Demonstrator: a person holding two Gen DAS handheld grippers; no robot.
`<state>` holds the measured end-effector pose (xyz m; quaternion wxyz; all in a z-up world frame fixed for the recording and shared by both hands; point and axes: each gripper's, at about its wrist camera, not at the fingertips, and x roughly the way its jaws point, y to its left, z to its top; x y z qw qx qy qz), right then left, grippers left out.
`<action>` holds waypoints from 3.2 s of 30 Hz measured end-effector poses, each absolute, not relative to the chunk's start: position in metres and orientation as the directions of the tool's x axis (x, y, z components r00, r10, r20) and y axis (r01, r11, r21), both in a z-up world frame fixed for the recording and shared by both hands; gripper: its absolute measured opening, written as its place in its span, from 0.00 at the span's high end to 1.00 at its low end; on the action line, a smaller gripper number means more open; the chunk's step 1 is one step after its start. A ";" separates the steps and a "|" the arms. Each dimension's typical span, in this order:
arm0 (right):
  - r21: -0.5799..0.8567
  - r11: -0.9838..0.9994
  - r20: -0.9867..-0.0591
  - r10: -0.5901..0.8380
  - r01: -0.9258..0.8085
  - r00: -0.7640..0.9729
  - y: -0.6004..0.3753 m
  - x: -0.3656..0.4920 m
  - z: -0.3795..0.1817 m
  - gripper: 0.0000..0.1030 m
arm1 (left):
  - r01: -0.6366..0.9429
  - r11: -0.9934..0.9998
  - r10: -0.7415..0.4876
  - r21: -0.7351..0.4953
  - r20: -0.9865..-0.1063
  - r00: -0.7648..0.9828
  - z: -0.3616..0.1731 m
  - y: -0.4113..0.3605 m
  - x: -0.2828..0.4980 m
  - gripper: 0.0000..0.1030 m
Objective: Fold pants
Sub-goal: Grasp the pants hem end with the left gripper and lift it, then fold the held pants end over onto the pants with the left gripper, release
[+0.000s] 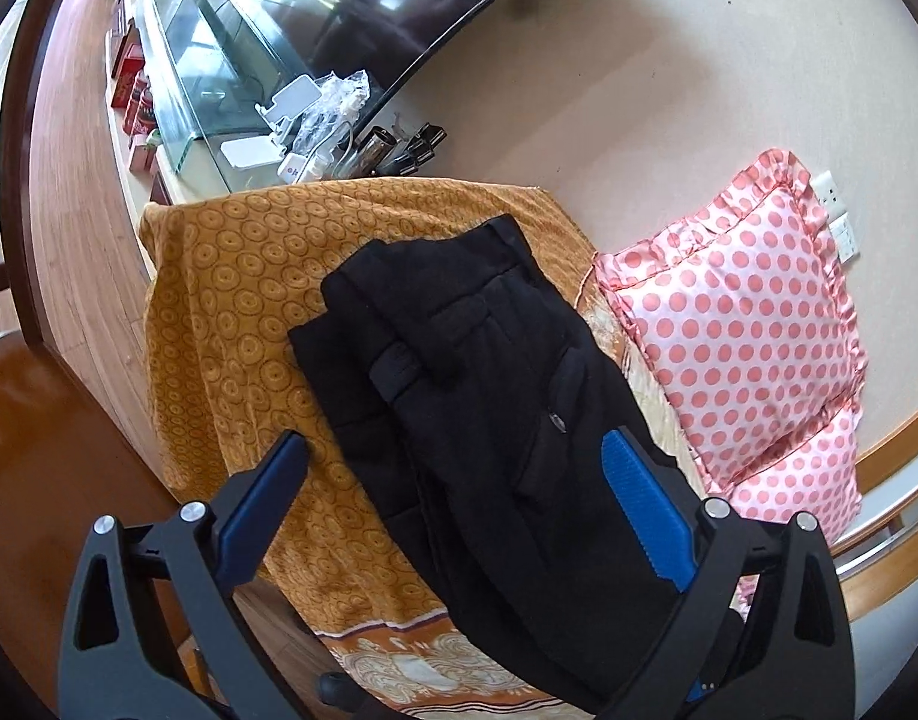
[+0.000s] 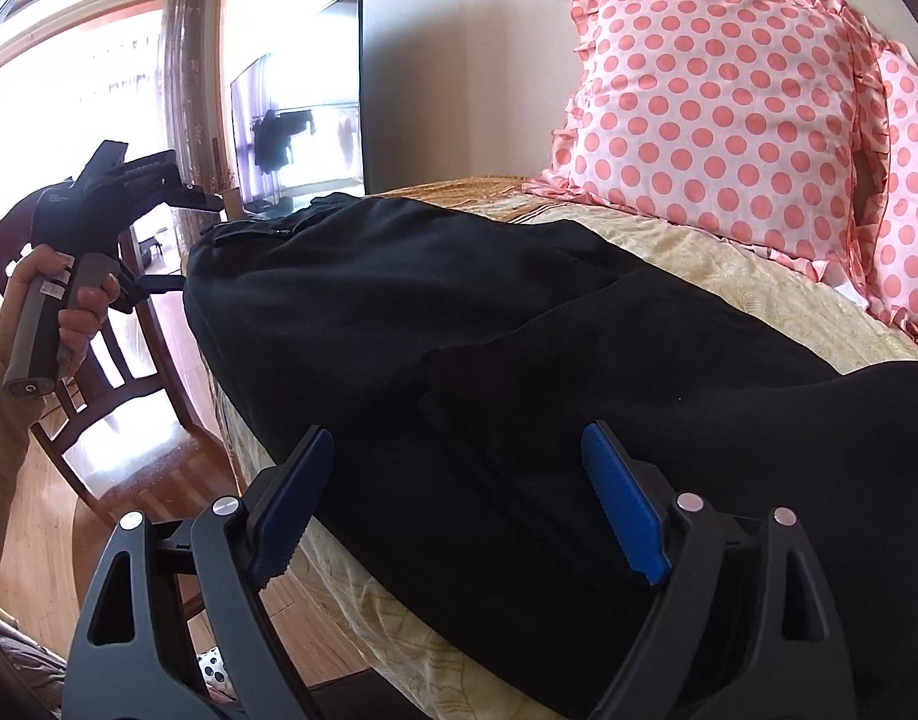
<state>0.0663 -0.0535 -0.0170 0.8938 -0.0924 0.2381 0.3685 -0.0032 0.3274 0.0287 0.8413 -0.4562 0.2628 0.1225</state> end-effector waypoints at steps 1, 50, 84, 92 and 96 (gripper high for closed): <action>0.009 0.711 -0.493 0.615 -0.703 0.616 -0.053 0.066 -0.017 0.15 | -0.440 0.549 -0.036 -0.711 -0.545 0.837 0.030 0.326 -0.005 0.06; 0.083 0.752 -0.385 0.630 -0.654 0.675 -0.113 0.056 0.002 0.09 | -0.436 0.650 0.074 -0.622 -0.520 0.851 0.086 0.283 0.033 0.91; 0.254 0.962 -0.373 0.189 -0.096 0.908 -0.356 0.016 -0.018 0.02 | 0.530 0.819 -0.562 -0.221 -0.493 0.664 0.105 -0.177 0.083 0.92; 0.170 0.985 -0.343 0.046 0.014 0.938 -0.372 0.008 -0.002 0.02 | 0.557 0.811 -0.537 -0.180 -0.606 0.587 0.053 -0.199 0.080 0.74; 0.153 0.988 -0.269 0.015 0.027 0.963 -0.381 0.002 0.019 0.02 | 0.553 0.802 -0.570 -0.228 -0.571 0.591 0.063 -0.162 0.061 0.22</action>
